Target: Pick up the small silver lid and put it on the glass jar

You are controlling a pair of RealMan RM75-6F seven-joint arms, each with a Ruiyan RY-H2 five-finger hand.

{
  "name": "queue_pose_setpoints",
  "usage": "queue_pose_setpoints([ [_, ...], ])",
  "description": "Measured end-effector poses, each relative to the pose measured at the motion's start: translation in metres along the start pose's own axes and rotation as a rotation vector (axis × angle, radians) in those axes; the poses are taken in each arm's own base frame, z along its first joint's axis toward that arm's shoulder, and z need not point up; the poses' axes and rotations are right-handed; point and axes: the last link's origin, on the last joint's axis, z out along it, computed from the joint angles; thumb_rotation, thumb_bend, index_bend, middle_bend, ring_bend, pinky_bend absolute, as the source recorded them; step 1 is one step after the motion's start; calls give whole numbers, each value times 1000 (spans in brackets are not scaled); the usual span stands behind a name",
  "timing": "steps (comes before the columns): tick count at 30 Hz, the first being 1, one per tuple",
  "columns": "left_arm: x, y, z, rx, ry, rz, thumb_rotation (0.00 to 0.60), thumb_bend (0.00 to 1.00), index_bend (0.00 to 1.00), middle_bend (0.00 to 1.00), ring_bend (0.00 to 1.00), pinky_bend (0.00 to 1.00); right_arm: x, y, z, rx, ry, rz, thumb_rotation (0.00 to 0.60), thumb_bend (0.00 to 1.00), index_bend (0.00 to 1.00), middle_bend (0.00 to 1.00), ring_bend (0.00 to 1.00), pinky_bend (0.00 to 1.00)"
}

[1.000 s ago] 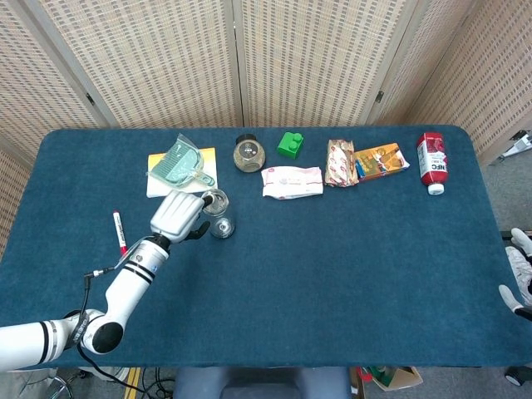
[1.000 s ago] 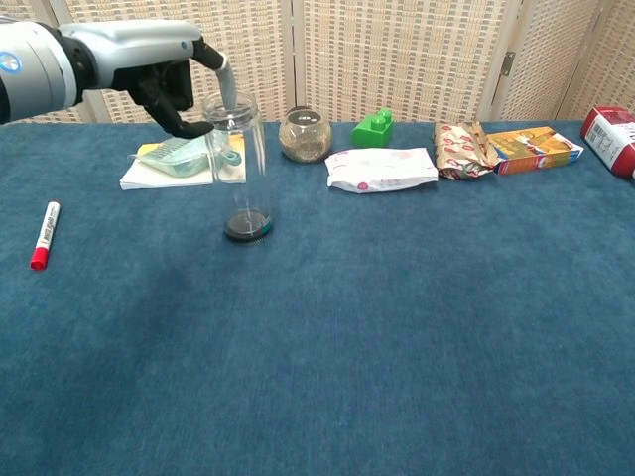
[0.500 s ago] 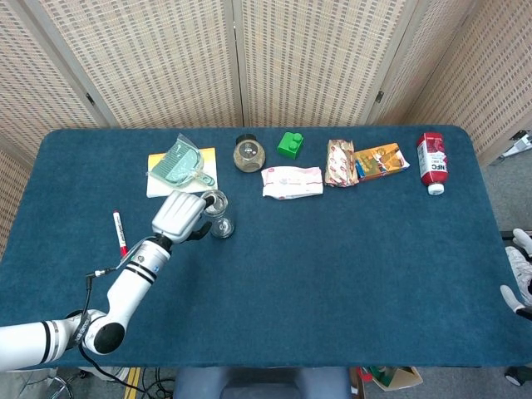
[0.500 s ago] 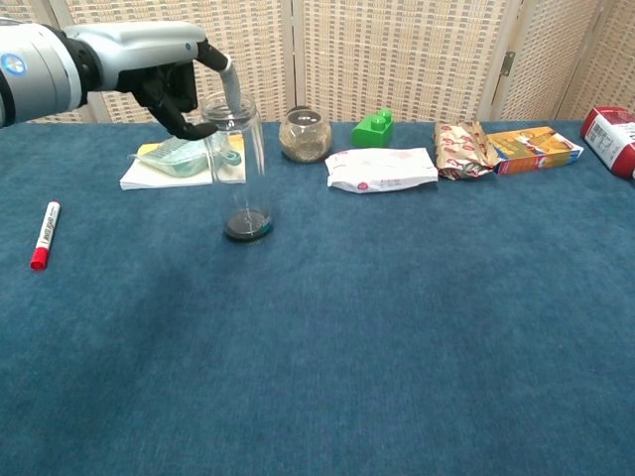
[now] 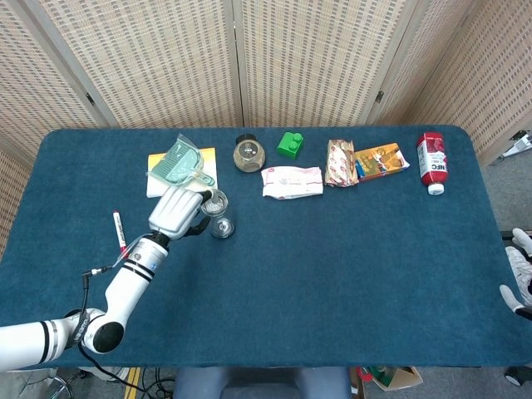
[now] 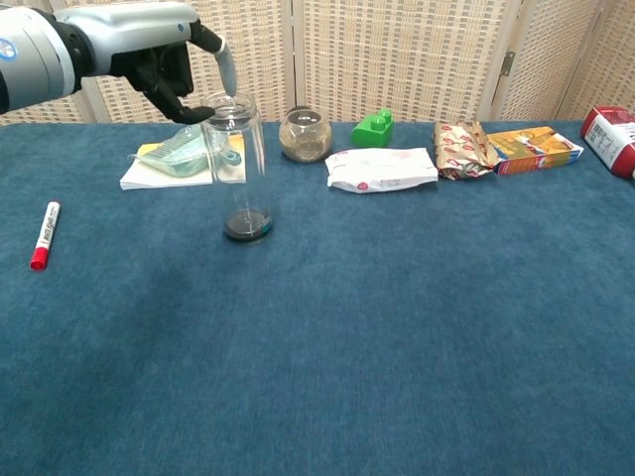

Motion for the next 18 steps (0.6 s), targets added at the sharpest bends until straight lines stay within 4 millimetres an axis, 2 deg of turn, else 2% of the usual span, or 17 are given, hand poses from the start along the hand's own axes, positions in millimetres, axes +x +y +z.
queue_pose_setpoints([
  [18,-9,4,1,-7,-19,25,600,410,379,1000,1000,1000,0,1,0,-4,0,1,600,305,20,194,79,235],
])
